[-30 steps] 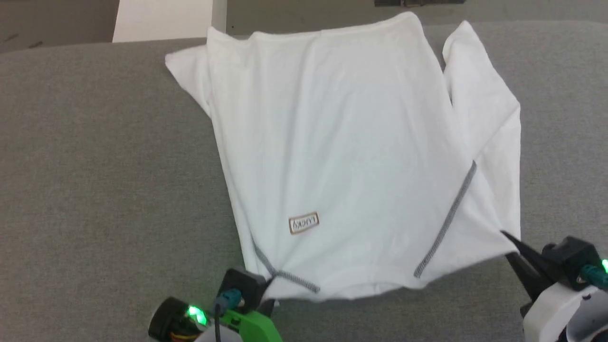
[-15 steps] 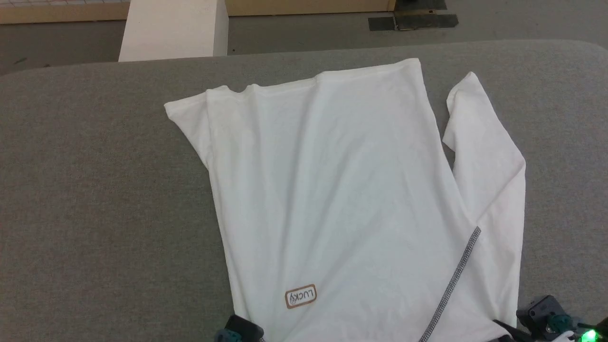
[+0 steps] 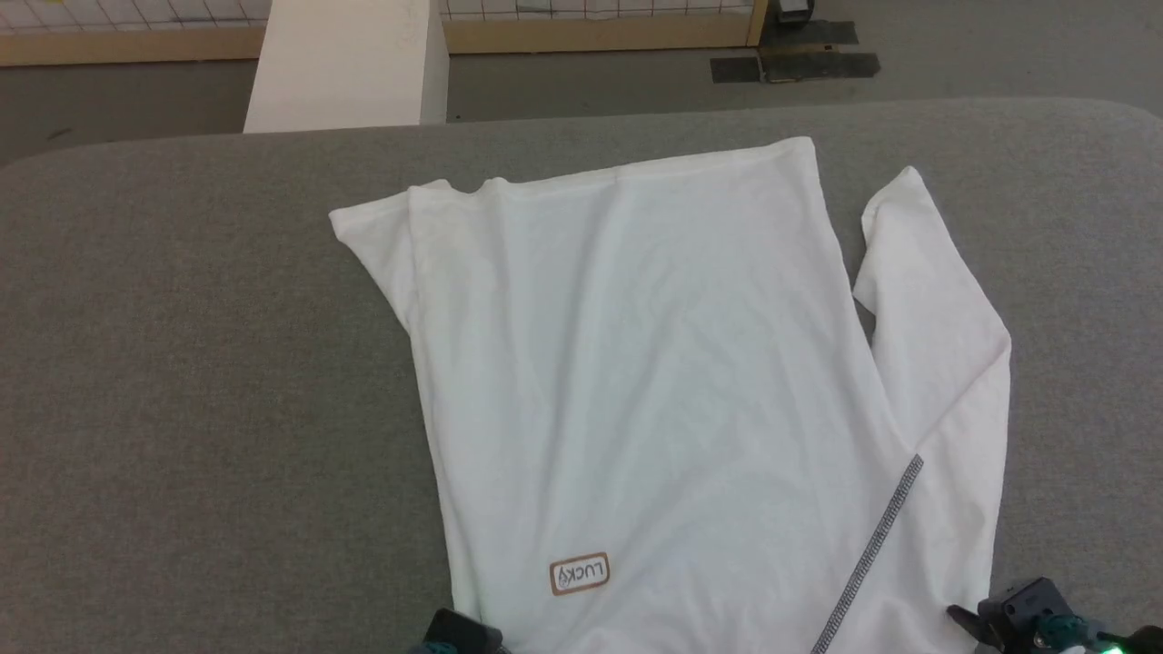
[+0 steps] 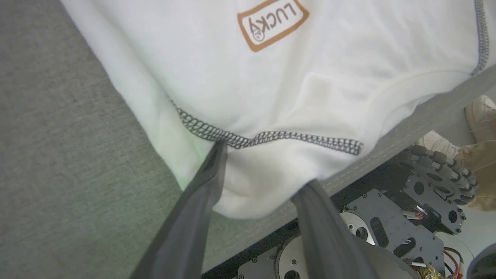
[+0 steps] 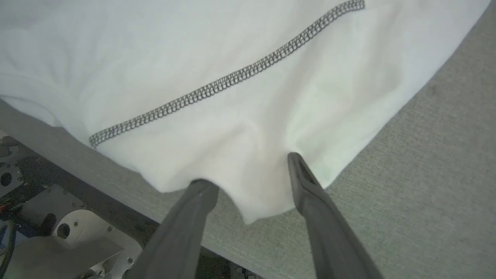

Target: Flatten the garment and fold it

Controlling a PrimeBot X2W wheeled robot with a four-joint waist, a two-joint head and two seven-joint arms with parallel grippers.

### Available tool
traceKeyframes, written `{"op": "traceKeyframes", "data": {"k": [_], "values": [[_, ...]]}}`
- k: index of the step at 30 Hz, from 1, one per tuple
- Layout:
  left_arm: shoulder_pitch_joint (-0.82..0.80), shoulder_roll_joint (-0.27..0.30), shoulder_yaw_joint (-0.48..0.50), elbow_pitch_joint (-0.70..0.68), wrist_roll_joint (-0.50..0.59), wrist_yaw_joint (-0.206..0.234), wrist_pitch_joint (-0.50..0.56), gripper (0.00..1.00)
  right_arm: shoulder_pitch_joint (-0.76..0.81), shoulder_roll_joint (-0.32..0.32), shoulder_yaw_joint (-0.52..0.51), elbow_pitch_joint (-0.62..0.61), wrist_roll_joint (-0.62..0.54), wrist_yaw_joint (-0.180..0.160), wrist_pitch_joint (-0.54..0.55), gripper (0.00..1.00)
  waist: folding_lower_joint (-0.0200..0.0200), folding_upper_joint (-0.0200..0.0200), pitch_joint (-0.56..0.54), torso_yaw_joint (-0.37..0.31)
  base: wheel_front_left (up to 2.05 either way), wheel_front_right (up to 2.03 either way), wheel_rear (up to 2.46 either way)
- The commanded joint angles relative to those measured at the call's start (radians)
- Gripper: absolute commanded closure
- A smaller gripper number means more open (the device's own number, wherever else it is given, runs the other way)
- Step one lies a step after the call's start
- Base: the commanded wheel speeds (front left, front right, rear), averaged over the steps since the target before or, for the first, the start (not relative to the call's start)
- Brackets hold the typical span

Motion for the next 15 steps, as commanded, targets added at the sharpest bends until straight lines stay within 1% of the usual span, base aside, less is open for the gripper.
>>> {"op": "traceKeyframes", "data": {"k": [1, 4, 7, 11, 13, 15], "values": [[0.002, -0.004, 0.005, 0.006, 0.005, -0.003, -0.012, 0.00, -0.004, 0.008, -0.003, 0.000, -0.001, -0.002, -0.011, 0.00, 0.0001, 0.0000, -0.008, 0.001, 0.00, 0.00, 0.00], [0.028, -0.003, 0.006, -0.009, -0.012, -0.002, -0.019, 0.00, 0.007, 0.020, -0.024, -0.015, 0.029, -0.002, -0.006, 0.00, 0.0001, 0.0000, -0.021, 0.003, 0.00, 0.00, 0.00], [0.076, 0.016, 0.021, -0.059, -0.039, 0.015, -0.012, 0.00, 0.028, 0.024, -0.057, -0.058, 0.067, -0.002, 0.014, 0.00, 0.0001, 0.0000, -0.036, 0.004, 0.00, 0.00, 0.00], [0.165, 0.059, 0.075, -0.166, -0.084, 0.060, -0.022, 0.00, 0.065, 0.022, -0.102, -0.131, 0.126, -0.002, 0.049, 0.00, 0.0001, 0.0000, -0.051, -0.001, 0.00, 0.00, 0.00], [0.221, 0.092, 0.109, -0.227, -0.105, 0.086, -0.024, 0.00, 0.086, 0.023, -0.136, -0.169, 0.146, -0.002, 0.065, 0.00, 0.0001, 0.0000, -0.057, -0.001, 0.00, 0.00, 0.00], [0.260, 0.111, 0.161, -0.287, -0.116, 0.122, -0.054, 0.00, 0.107, 0.034, -0.177, -0.205, 0.162, -0.002, 0.075, 0.00, 0.0001, 0.0000, -0.062, 0.004, 0.00, 0.00, 0.00]]}}
